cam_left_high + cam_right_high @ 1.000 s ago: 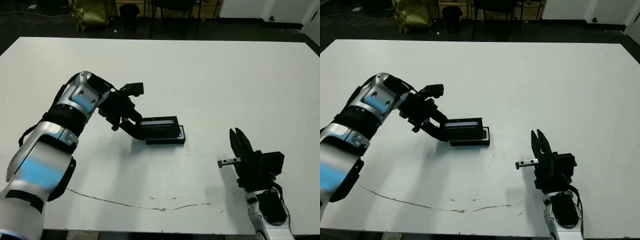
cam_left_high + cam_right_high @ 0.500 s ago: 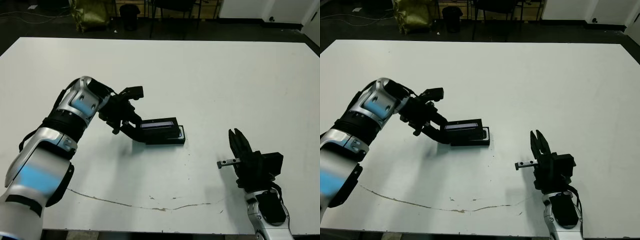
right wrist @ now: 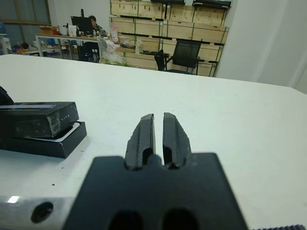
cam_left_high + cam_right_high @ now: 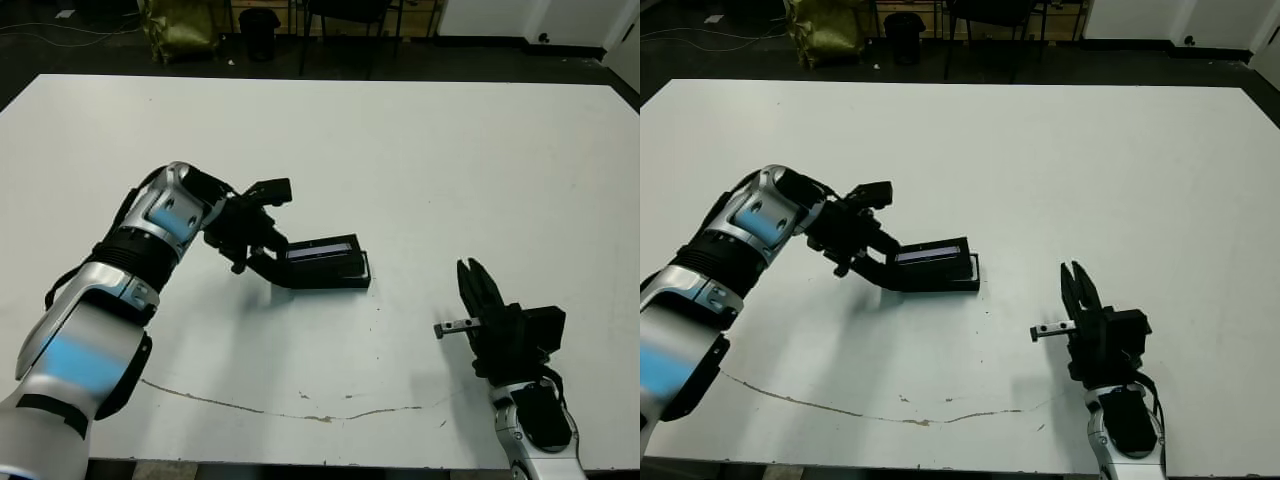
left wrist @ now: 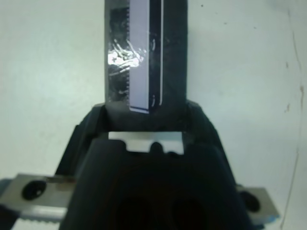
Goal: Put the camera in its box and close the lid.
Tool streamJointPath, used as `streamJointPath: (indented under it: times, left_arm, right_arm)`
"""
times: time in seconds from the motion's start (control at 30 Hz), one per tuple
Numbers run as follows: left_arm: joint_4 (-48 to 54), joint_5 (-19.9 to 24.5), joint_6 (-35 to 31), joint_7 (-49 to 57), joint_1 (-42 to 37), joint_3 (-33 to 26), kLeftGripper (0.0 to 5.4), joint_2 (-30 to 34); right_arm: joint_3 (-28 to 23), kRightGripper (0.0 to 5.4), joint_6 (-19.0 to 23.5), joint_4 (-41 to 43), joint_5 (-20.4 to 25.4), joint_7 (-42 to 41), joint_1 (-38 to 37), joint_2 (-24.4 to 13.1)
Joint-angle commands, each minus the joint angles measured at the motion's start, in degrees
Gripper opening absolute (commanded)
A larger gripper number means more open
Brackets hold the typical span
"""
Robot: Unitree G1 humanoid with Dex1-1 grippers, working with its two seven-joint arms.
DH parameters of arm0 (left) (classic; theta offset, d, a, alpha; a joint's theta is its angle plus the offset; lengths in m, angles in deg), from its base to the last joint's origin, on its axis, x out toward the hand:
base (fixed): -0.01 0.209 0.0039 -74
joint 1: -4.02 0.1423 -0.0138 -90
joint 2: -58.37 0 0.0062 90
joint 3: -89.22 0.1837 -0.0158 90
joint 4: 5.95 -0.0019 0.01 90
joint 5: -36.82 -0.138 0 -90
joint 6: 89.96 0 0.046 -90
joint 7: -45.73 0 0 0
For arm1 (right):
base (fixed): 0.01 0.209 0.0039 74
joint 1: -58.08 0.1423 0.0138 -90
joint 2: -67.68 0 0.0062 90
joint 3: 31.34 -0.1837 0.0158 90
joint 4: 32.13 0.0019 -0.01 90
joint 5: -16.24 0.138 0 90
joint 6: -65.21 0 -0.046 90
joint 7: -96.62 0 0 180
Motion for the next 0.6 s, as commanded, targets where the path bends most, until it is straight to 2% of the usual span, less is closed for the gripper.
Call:
streamJointPath:
  times: [0.03,0.23,0.6]
  left_arm:
    - [-1.43,-0.3,0.33,-0.02,0.9,0.82,2.25,-0.51]
    - [-1.8,-0.92,2.06,0.25,-0.07,1.46,2.25,-1.4]
    - [-4.02,-1.96,0.36,1.09,-2.32,2.66,2.25,-4.72]
  right_arm:
    - [-0.1,0.0,0.35,-0.38,-0.27,0.16,-0.78,-0.38]
    - [0.05,0.0,-0.13,-0.49,-0.83,0.37,-0.88,-0.23]
    - [-0.15,0.0,-0.09,-0.85,-0.42,0.42,-1.12,-0.2]
